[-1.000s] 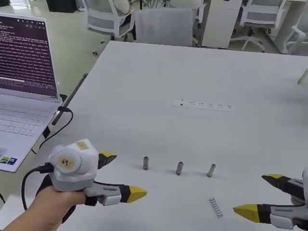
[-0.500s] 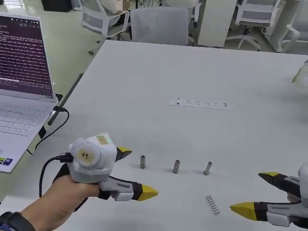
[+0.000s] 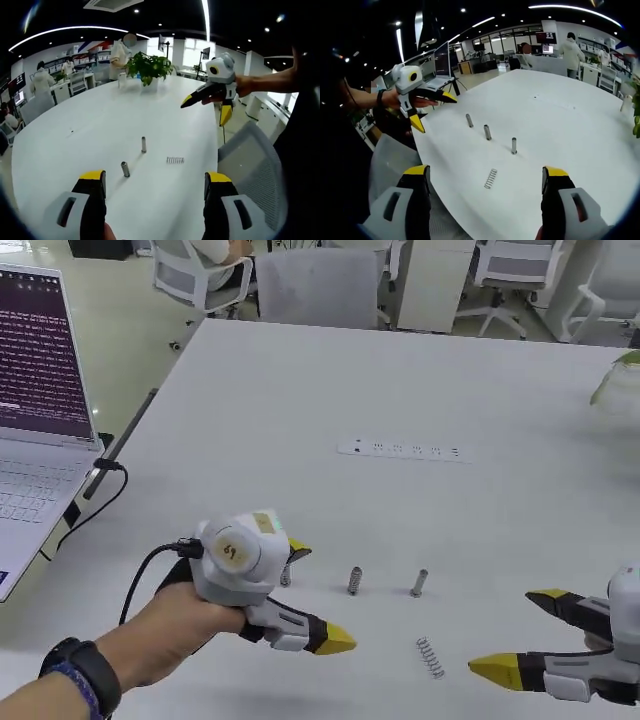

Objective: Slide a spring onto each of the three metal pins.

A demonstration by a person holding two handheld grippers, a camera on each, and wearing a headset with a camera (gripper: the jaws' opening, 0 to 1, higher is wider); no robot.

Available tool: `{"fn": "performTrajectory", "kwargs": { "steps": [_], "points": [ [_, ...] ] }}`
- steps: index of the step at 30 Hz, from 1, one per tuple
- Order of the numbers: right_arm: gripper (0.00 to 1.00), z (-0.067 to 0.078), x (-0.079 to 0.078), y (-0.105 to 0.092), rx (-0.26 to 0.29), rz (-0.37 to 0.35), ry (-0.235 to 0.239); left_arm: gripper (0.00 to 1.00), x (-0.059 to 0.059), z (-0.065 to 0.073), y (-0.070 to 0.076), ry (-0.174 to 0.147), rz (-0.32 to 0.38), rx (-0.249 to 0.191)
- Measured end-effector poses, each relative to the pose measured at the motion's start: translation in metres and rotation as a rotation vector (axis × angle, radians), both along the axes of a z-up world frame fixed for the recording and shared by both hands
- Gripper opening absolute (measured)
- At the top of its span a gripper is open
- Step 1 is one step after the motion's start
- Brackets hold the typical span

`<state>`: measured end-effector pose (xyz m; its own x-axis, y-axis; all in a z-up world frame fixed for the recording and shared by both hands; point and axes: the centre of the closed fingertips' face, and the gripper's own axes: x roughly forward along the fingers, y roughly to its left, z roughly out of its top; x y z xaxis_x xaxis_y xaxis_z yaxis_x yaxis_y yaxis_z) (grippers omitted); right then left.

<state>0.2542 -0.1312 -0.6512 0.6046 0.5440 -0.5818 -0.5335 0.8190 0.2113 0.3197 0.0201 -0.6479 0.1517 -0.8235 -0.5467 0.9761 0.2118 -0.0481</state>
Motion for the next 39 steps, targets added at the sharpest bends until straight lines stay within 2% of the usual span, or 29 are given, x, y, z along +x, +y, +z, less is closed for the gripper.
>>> {"fn": "performTrajectory", "kwargs": {
  "steps": [15, 20, 23, 28, 29, 31, 33, 39],
  "points": [
    [0.90, 0.000, -0.004, 0.000, 0.013, -0.006, -0.003, 0.76, -0.015, -0.017, -0.045, -0.040, -0.179, 0.069],
    [0.90, 0.001, -0.007, 0.001, 0.016, -0.006, -0.002, 0.74, -0.023, -0.030, -0.059, -0.059, -0.258, 0.114],
    [0.89, 0.001, -0.007, -0.001, 0.021, -0.011, -0.003, 0.73, -0.027, -0.035, -0.066, -0.065, -0.290, 0.126],
    [0.89, -0.001, -0.010, -0.002, 0.024, -0.013, 0.003, 0.71, -0.037, -0.051, -0.078, -0.086, -0.360, 0.171],
    [0.89, -0.001, -0.011, -0.003, 0.024, -0.013, 0.004, 0.71, -0.038, -0.055, -0.080, -0.102, -0.380, 0.185],
    [0.88, -0.002, -0.011, -0.004, 0.026, -0.014, 0.007, 0.69, -0.041, -0.062, -0.085, -0.102, -0.397, 0.195],
    [0.88, -0.003, -0.011, -0.004, 0.026, -0.015, 0.008, 0.68, -0.043, -0.068, -0.089, -0.124, -0.431, 0.217],
    [0.87, -0.005, -0.013, -0.006, 0.031, -0.021, 0.014, 0.65, -0.047, -0.084, -0.100, -0.139, -0.493, 0.260]
  ]
}}
